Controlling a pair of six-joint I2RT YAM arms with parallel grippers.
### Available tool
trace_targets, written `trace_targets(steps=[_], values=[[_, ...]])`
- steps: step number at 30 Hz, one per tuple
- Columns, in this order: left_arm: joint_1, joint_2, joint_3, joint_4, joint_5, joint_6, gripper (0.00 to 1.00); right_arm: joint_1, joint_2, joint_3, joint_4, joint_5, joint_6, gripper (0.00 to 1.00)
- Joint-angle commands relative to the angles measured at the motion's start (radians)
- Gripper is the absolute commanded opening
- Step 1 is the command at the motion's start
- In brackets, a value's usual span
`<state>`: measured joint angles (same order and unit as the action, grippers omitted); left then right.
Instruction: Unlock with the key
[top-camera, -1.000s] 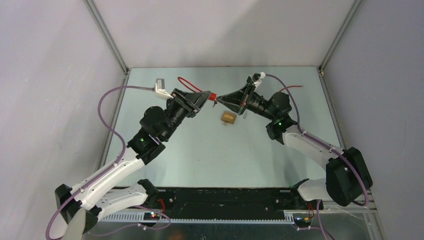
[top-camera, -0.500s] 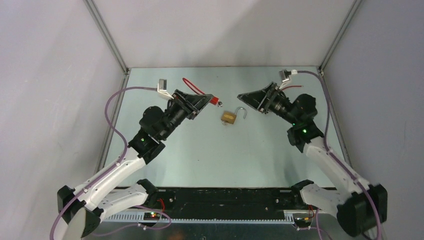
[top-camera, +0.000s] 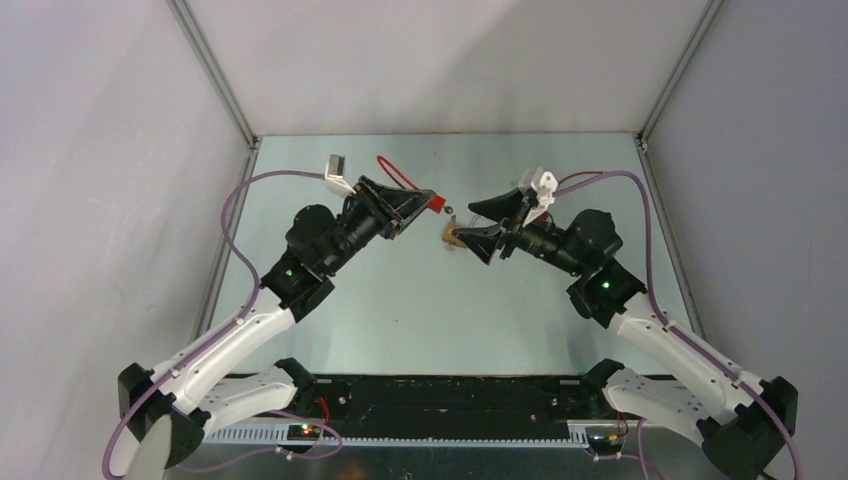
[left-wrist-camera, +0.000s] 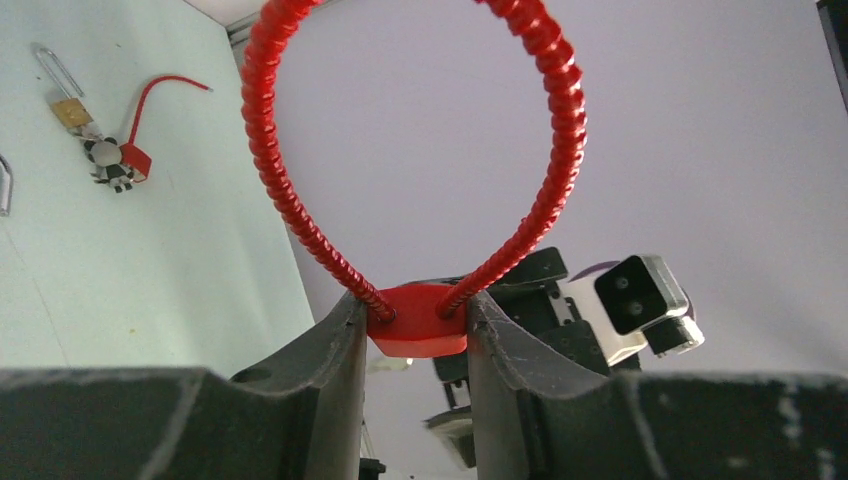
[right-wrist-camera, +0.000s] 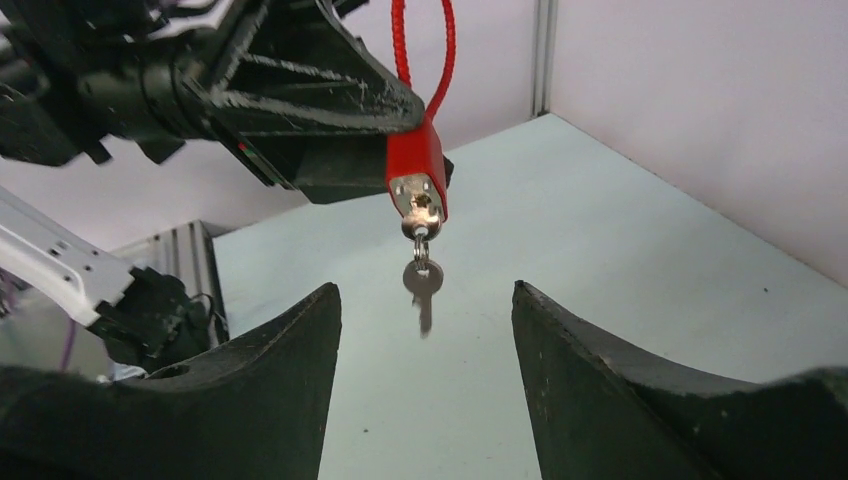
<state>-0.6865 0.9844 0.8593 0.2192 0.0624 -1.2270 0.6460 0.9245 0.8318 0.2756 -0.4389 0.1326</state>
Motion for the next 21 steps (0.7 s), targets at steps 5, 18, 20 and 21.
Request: trace_targets(steps=[5, 18, 20, 21], values=[[0.003, 0.007, 0.068, 0.028, 0.05, -0.031, 0.0, 0.053, 0.112, 0.063, 0.129, 0.046, -0.157, 0.67], [0.004, 0.04, 0.098, 0.012, 0.087, -0.029, 0.0, 0.068, 0.166, 0.137, 0.173, 0.015, -0.176, 0.65], [0.002, 0.044, 0.102, 0.012, 0.089, -0.027, 0.0, 0.068, 0.172, 0.141, 0.178, 0.007, -0.174, 0.63], [0.003, 0.047, 0.104, 0.012, 0.089, -0.027, 0.0, 0.068, 0.174, 0.147, 0.177, 0.004, -0.172, 0.62]])
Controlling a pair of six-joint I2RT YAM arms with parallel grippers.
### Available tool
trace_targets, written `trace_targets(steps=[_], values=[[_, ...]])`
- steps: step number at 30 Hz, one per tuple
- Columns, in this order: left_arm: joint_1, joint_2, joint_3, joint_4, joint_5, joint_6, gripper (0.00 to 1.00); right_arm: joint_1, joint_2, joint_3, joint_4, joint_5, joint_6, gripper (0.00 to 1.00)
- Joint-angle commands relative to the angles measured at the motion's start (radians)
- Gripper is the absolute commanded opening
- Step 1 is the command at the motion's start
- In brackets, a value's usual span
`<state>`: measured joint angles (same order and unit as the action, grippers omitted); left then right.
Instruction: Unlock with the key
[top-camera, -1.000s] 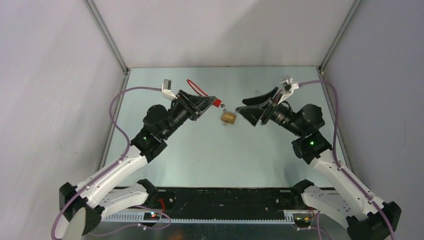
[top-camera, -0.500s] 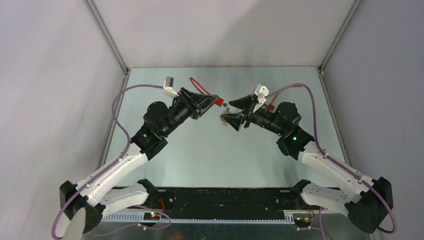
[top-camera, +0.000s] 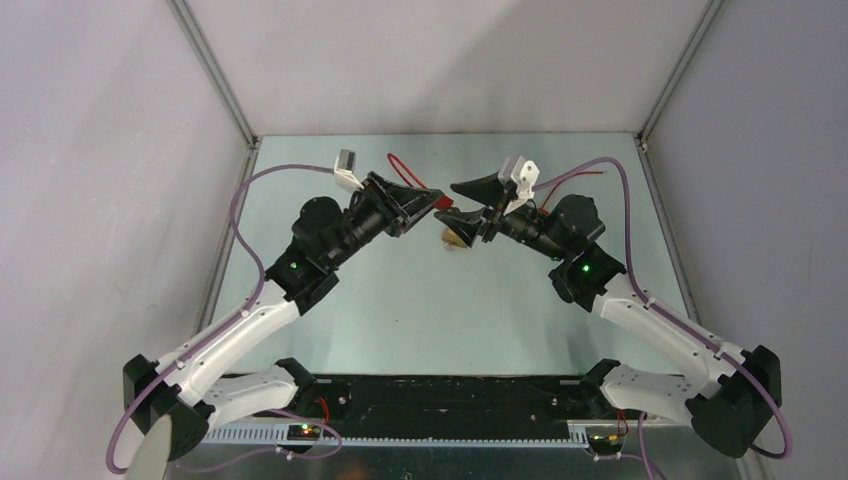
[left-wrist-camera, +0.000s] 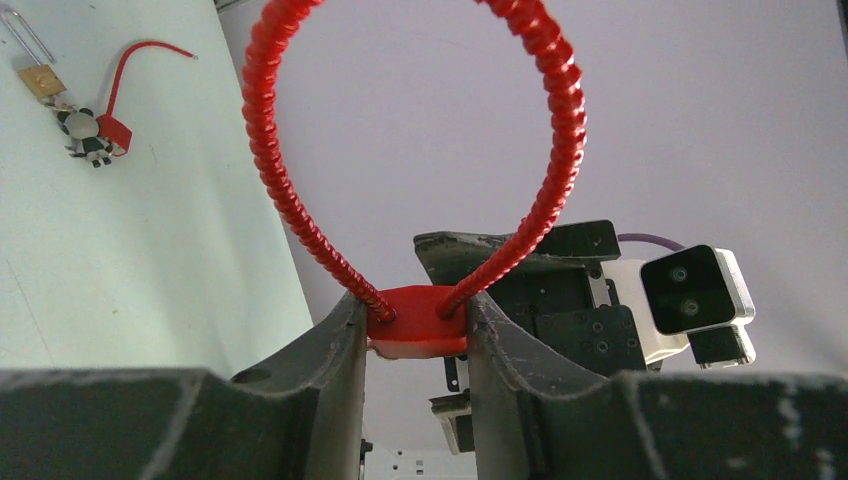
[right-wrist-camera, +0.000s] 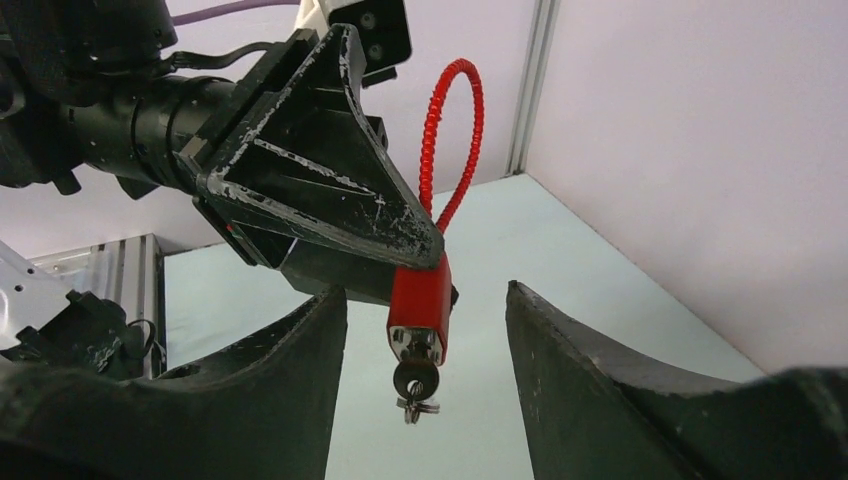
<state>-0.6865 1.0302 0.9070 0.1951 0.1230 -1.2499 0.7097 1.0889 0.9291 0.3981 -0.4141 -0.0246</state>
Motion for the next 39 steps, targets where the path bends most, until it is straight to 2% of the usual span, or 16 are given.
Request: trace_targets(steps=[1, 4, 6, 8, 11, 12, 14, 15, 16, 17, 19, 21, 23, 26, 30, 39], values=[[0.003, 0.002, 0.059, 0.037, 0.03, -0.004, 0.0, 0.004, 0.014, 0.054, 0.049, -0.028, -0.015, 0.6], [0.002, 0.006, 0.067, 0.036, 0.034, -0.001, 0.0, 0.004, 0.021, 0.06, 0.044, -0.034, -0.014, 0.52], [0.004, 0.008, 0.073, 0.036, 0.037, 0.0, 0.0, 0.002, 0.025, 0.06, 0.04, -0.039, -0.014, 0.43], [0.003, 0.008, 0.077, 0.036, 0.038, 0.004, 0.0, 0.001, 0.025, 0.06, 0.034, -0.046, -0.013, 0.3], [0.003, 0.008, 0.084, 0.035, 0.039, 0.01, 0.01, -0.002, 0.022, 0.06, 0.029, -0.049, 0.001, 0.03], [0.003, 0.007, 0.084, 0.033, 0.036, 0.017, 0.03, -0.007, 0.018, 0.06, 0.032, -0.05, 0.01, 0.0], [0.005, -0.004, 0.083, 0.029, 0.021, 0.035, 0.17, -0.021, 0.007, 0.051, 0.061, -0.055, 0.047, 0.0], [0.008, -0.015, 0.077, 0.021, 0.013, 0.041, 0.31, -0.033, 0.003, 0.042, 0.075, -0.056, 0.076, 0.0], [0.013, -0.022, 0.074, 0.016, -0.006, 0.05, 0.38, -0.04, -0.006, 0.037, 0.096, -0.056, 0.088, 0.0], [0.016, -0.036, 0.069, 0.0, -0.015, 0.055, 0.51, -0.05, -0.011, 0.03, 0.101, -0.056, 0.105, 0.0], [0.022, -0.059, 0.067, -0.037, -0.052, 0.071, 0.67, -0.056, -0.023, 0.025, 0.109, -0.052, 0.114, 0.0], [0.022, -0.078, 0.076, -0.087, -0.078, 0.091, 0.76, -0.059, -0.033, 0.023, 0.105, -0.049, 0.115, 0.0], [0.024, -0.092, 0.085, -0.13, -0.094, 0.103, 0.81, -0.06, -0.038, 0.018, 0.105, -0.045, 0.117, 0.0], [0.023, -0.103, 0.101, -0.17, -0.1, 0.106, 0.83, -0.06, -0.045, 0.008, 0.106, -0.043, 0.124, 0.0], [0.023, -0.09, 0.151, -0.263, -0.086, 0.104, 0.74, -0.051, -0.042, 0.007, 0.097, -0.041, 0.118, 0.0], [0.023, -0.05, 0.232, -0.314, -0.04, 0.075, 0.6, -0.02, -0.033, 0.003, 0.089, -0.013, 0.104, 0.0]])
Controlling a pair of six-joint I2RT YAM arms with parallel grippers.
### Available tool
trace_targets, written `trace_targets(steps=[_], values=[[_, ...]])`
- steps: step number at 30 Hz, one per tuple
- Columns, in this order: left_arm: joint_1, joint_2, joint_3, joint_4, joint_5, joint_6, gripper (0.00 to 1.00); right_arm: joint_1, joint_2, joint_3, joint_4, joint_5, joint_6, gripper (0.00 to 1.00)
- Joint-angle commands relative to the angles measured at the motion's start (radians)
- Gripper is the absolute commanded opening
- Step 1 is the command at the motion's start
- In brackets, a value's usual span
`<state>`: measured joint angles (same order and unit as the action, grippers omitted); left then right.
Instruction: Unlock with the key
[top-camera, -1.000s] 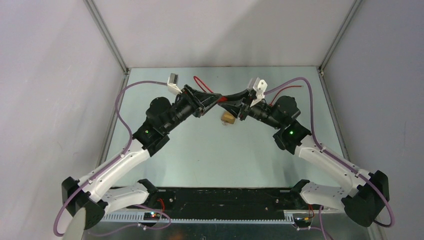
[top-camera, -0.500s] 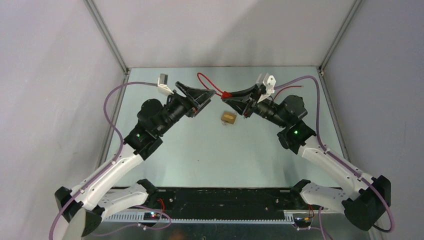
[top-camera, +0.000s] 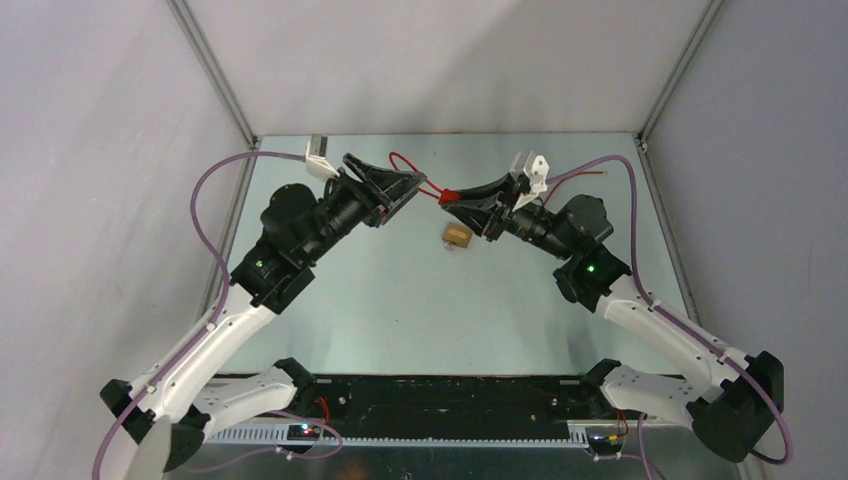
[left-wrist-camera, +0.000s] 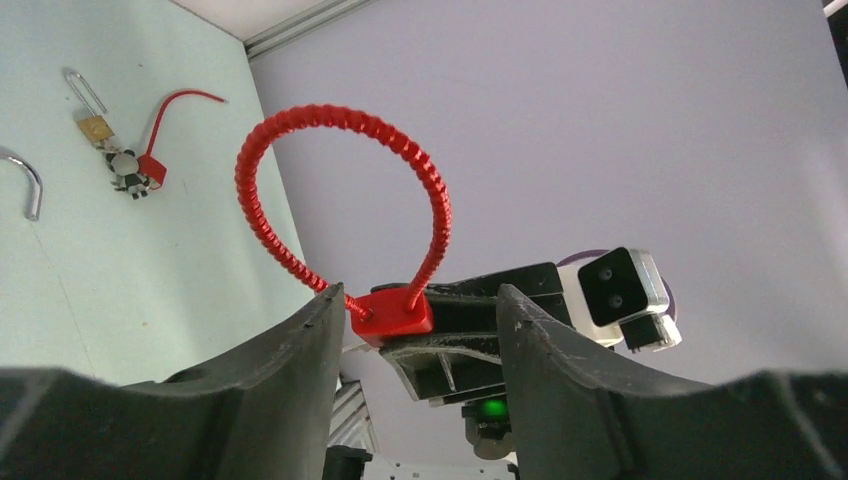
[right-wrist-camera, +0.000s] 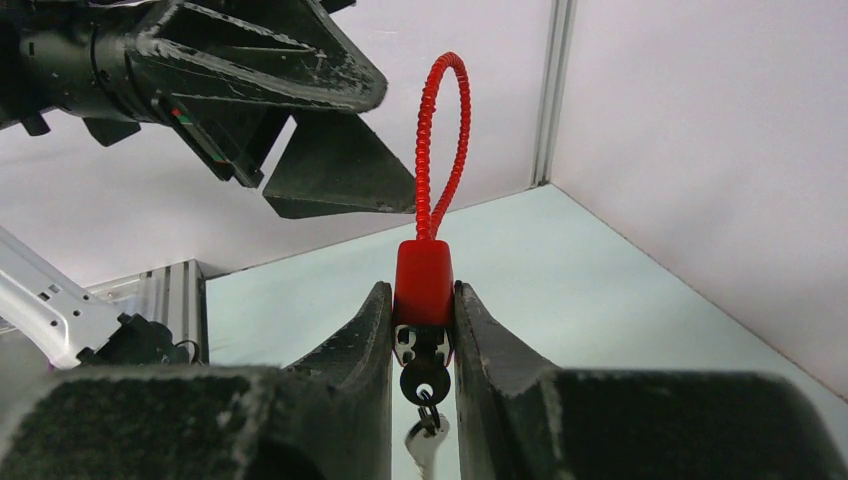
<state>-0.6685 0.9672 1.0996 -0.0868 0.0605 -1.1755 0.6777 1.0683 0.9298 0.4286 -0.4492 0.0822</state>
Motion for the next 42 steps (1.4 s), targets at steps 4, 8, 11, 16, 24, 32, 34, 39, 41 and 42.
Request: trace_targets(steps=[4, 8, 11, 16, 24, 32, 34, 39, 41, 42], values=[[0.004, 0.012, 0.003, -0.038, 0.013, -0.044, 0.52, 0.014, -0.019, 0.001, 0.066, 0.03, 0.004, 0.0], [0.005, -0.008, -0.033, -0.041, -0.007, -0.085, 0.42, 0.017, -0.026, 0.001, 0.061, 0.041, 0.002, 0.0], [0.005, -0.017, -0.041, -0.041, -0.02, -0.083, 0.39, 0.02, -0.029, -0.003, 0.068, 0.048, 0.005, 0.0], [0.005, -0.005, -0.03, -0.041, -0.015, -0.076, 0.37, 0.025, -0.028, -0.005, 0.077, 0.044, 0.011, 0.0], [0.005, 0.052, 0.011, -0.016, 0.015, -0.092, 0.36, 0.051, -0.024, -0.005, 0.074, 0.045, 0.009, 0.0], [0.033, 0.046, -0.005, -0.01, -0.005, -0.139, 0.0, 0.067, -0.052, -0.026, 0.028, 0.068, -0.024, 0.0], [0.066, 0.028, -0.014, -0.009, -0.016, -0.144, 0.0, 0.069, -0.07, -0.05, 0.001, 0.082, -0.042, 0.0], [0.125, 0.007, 0.009, -0.023, -0.028, -0.112, 0.0, 0.075, -0.111, -0.088, -0.092, 0.125, -0.101, 0.0], [0.135, 0.009, 0.018, -0.03, -0.035, -0.091, 0.0, 0.076, -0.126, -0.105, -0.124, 0.142, -0.115, 0.0], [0.14, 0.009, 0.019, -0.034, -0.038, -0.076, 0.0, 0.076, -0.131, -0.115, -0.148, 0.15, -0.12, 0.0]])
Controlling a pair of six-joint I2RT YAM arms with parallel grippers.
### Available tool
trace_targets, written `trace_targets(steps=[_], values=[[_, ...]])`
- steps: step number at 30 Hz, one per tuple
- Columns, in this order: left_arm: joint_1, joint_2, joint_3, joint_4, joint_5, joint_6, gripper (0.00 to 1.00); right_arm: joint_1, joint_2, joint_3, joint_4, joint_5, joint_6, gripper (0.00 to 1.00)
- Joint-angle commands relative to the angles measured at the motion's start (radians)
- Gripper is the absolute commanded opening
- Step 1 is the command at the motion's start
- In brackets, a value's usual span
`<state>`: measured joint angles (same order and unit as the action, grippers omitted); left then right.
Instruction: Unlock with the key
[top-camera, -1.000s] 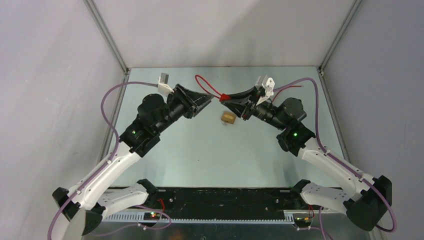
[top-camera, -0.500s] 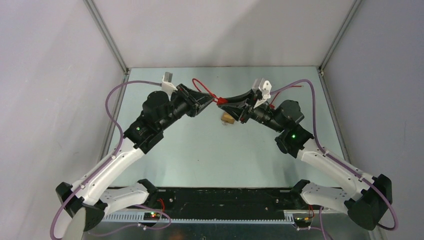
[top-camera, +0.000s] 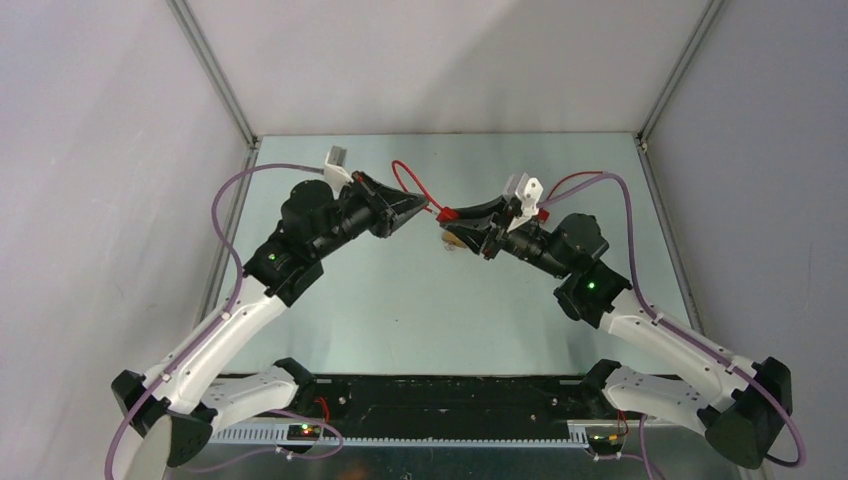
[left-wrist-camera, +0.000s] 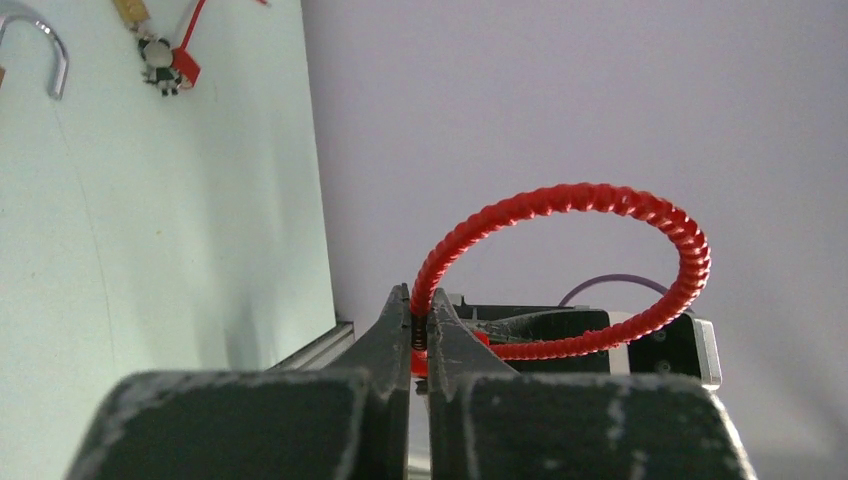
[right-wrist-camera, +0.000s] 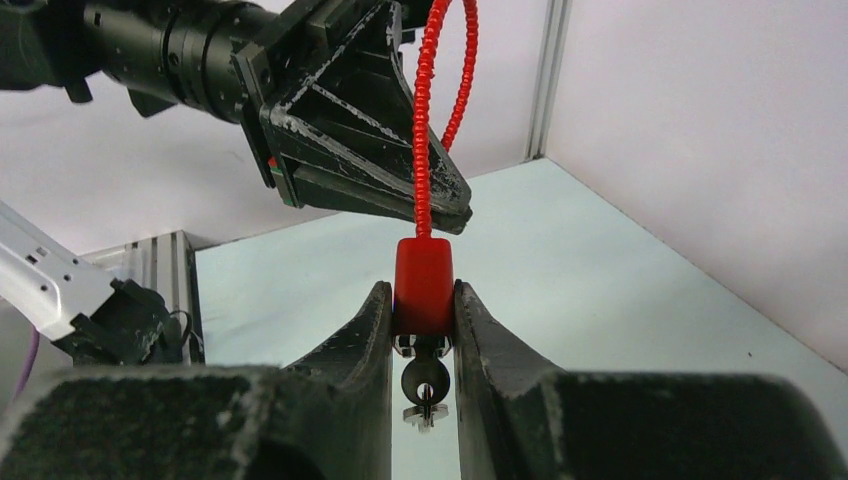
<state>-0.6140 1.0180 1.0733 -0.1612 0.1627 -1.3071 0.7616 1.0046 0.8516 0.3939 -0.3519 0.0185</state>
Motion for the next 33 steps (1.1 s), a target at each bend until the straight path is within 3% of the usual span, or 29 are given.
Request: trace_targets(steps=[1, 6, 11, 20, 24, 33], values=[[0.098, -0.039, 0.045, 0.03, -0.141, 0.061, 0.0, -0.009, -0.078, -0.042, -0.125, 0.057, -0.06, 0.0], [0.18, -0.04, 0.03, -0.022, -0.124, 0.098, 0.0, -0.009, -0.116, -0.071, -0.254, 0.042, -0.082, 0.0], [0.169, -0.03, 0.055, -0.032, -0.15, 0.173, 0.0, 0.012, -0.105, -0.061, -0.31, 0.066, -0.055, 0.0], [0.016, 0.112, 0.188, -0.158, -0.209, 0.286, 0.0, 0.107, 0.01, 0.066, -0.25, 0.059, -0.091, 0.0], [-0.032, 0.145, 0.243, -0.197, -0.241, 0.336, 0.0, 0.134, 0.061, 0.127, -0.326, 0.093, -0.145, 0.0], [-0.151, 0.214, 0.445, -0.382, -0.45, 0.637, 0.0, 0.124, 0.094, 0.187, -0.555, 0.148, -0.178, 0.0]])
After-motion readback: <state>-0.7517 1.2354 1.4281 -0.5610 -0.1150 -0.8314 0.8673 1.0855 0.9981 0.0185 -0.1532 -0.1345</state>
